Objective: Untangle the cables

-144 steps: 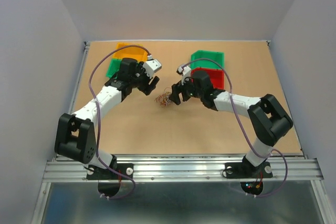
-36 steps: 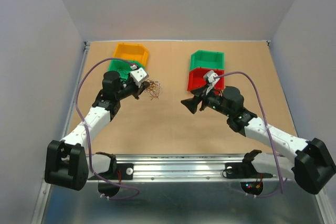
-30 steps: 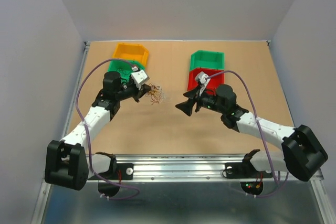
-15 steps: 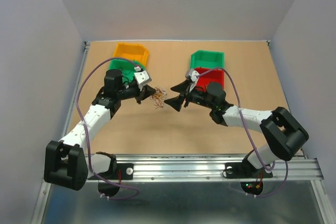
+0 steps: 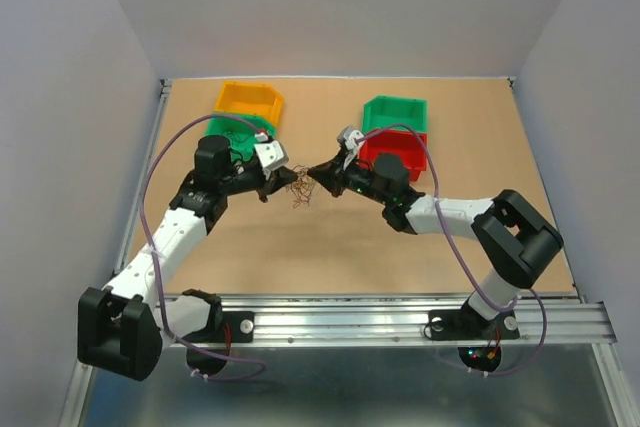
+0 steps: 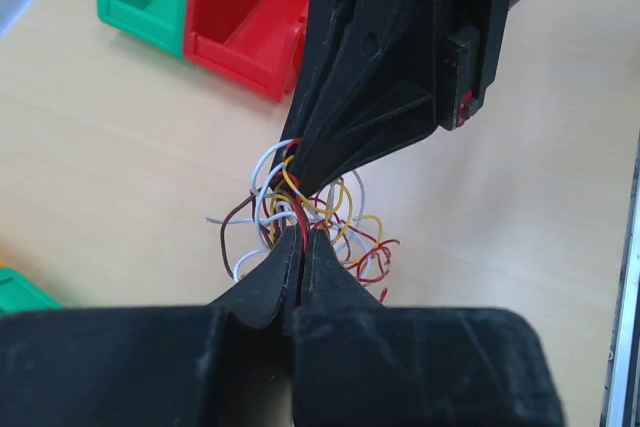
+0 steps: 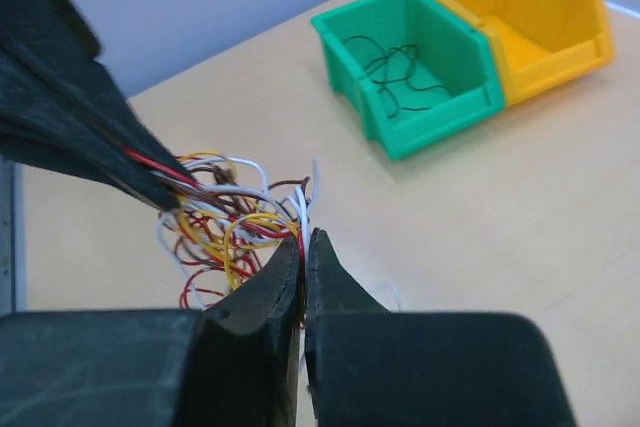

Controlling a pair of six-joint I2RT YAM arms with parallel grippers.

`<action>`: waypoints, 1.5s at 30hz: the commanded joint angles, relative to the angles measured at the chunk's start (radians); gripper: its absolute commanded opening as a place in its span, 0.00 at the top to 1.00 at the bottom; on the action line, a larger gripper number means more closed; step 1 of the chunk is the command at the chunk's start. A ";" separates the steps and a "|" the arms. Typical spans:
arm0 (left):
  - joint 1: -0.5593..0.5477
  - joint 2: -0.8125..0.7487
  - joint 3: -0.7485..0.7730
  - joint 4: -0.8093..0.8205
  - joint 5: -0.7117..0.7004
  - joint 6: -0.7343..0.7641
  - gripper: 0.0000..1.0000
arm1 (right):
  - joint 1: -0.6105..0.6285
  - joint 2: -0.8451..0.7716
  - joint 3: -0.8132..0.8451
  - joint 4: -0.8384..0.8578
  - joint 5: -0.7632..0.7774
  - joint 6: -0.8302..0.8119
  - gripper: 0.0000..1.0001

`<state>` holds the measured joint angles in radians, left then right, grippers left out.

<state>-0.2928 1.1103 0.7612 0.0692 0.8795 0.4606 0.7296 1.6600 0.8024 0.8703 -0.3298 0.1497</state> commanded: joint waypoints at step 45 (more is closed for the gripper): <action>0.135 -0.356 -0.033 0.093 -0.073 -0.118 1.00 | -0.015 -0.390 -0.212 -0.047 -0.087 -0.173 0.00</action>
<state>-0.1516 0.7853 0.6590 0.1814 0.6540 0.3428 0.7082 1.2339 0.5198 0.7132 -0.0628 0.0307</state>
